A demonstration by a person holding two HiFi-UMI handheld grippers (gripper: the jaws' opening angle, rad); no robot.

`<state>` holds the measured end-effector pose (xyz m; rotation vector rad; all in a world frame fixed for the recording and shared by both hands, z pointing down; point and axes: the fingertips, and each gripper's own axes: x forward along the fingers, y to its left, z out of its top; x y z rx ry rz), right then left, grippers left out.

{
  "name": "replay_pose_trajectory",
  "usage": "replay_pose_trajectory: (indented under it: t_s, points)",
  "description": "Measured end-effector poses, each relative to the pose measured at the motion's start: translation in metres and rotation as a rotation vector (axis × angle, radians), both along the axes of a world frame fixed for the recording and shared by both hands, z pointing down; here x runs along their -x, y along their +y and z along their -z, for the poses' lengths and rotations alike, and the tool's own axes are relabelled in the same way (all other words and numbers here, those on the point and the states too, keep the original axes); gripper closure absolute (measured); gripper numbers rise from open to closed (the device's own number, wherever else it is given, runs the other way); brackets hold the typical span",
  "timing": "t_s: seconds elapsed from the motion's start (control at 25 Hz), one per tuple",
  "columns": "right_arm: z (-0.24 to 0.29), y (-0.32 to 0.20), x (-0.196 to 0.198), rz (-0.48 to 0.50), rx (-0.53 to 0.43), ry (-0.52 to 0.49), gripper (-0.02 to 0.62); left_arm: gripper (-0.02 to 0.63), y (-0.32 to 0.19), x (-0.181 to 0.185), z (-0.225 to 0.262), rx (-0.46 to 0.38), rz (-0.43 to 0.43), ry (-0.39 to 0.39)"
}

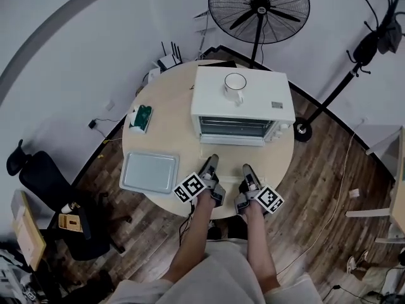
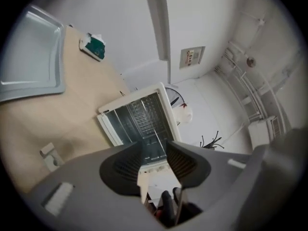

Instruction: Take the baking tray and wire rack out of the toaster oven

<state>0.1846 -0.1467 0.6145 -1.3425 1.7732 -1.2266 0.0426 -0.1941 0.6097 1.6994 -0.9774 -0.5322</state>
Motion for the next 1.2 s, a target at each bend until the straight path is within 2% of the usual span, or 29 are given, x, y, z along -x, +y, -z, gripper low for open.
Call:
replay_pose_trajectory:
  t_s: [0.2,0.28,0.4,0.6,0.76,0.92,1.2]
  points:
    - [0.003,-0.014,-0.021,-0.028,-0.012,-0.046,0.505,0.439,-0.01,-0.015,-0.001,0.01,0.009,0.108]
    - [0.011,-0.027,-0.029,-0.019,-0.063,-0.059,0.505,0.439,-0.02,-0.018,-0.005,0.018,0.015,0.113]
    - [0.007,-0.043,-0.041,-0.044,-0.015,-0.113,0.505,0.439,-0.039,-0.019,-0.008,0.021,0.033,0.11]
    - [0.005,-0.077,-0.058,-0.053,-0.025,-0.179,0.505,0.439,-0.073,-0.017,-0.015,0.037,0.069,0.115]
    - [-0.008,-0.101,-0.068,-0.085,0.027,-0.211,0.505,0.439,-0.096,-0.009,-0.021,0.053,0.095,0.118]
    - [-0.004,-0.132,-0.075,-0.096,-0.018,-0.292,0.505,0.439,-0.118,-0.007,-0.022,0.055,0.114,0.13]
    - [-0.014,-0.167,-0.085,-0.128,0.002,-0.321,0.505,0.439,-0.143,-0.01,-0.03,0.054,0.142,0.182]
